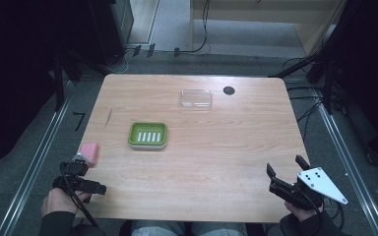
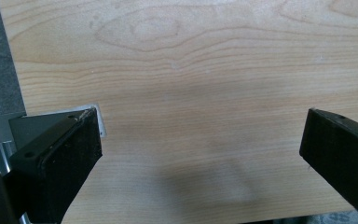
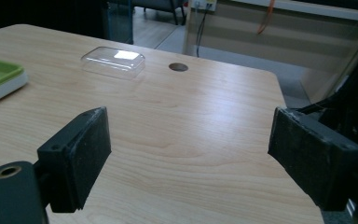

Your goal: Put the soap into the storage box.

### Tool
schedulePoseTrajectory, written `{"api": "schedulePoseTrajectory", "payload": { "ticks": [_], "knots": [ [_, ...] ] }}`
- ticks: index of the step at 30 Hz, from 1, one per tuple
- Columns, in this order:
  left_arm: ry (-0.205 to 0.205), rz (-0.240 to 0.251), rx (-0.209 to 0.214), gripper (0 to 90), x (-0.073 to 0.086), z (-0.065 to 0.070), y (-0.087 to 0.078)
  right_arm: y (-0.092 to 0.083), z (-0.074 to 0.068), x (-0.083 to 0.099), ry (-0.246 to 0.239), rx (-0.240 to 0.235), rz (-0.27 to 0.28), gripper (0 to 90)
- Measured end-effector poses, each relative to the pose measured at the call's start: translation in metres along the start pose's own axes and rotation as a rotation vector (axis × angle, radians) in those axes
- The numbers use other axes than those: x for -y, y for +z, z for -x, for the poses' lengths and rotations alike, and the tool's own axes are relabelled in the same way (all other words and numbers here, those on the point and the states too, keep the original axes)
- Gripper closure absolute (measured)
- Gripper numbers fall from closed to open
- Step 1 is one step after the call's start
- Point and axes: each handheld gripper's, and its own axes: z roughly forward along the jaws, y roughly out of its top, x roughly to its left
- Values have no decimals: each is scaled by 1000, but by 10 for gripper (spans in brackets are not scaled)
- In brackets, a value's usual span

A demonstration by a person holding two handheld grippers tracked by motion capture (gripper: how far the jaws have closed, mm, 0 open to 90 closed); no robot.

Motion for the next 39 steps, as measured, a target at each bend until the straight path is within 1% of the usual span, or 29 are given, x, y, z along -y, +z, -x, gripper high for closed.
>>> {"api": "schedulePoseTrajectory", "payload": {
  "ticks": [3, 6, 7, 9, 12, 13, 17, 23, 28, 31, 33, 36, 39],
  "knots": [
    [5, 13, -9, 0, -1, 1, -1, -1, -1, 0, -14, 0, 13, 138],
    [9, 23, -17, 0, -3, 1, -2, -2, -1, 0, -9, -1, 18, 137],
    [11, 35, -22, 0, -6, 1, -3, -2, -1, 0, -9, 0, 17, 137],
    [15, 38, -24, 0, -7, 0, -4, -2, -1, 0, -16, -5, 19, 137],
    [12, 54, -20, 0, -12, -2, -6, -1, -1, 0, -22, -4, 15, 137],
    [6, 56, -27, 0, -15, -4, -6, -1, -1, 0, -22, -2, 13, 137],
    [4, 56, -25, 0, -20, -7, -4, -2, -1, 0, -24, -3, 12, 137],
    [3, 62, -9, 0, -28, -8, -3, -1, -2, 0, -28, -1, 6, 137],
    [-5, 71, -2, 0, -33, -11, -3, -1, -2, 0, -28, -1, 5, 137],
    [-13, 77, 3, 0, -37, -15, -1, -1, -2, 0, -36, -3, 5, 137],
    [-13, 76, 0, 0, -41, -17, -1, -1, -3, 0, -35, -3, 6, 138],
    [-20, 96, -2, 0, -48, -19, -2, -1, -3, 0, -38, -6, 5, 137],
    [-20, 98, -1, 0, -52, -21, -1, -1, -3, 0, -39, -5, 6, 137]
  ]
}}
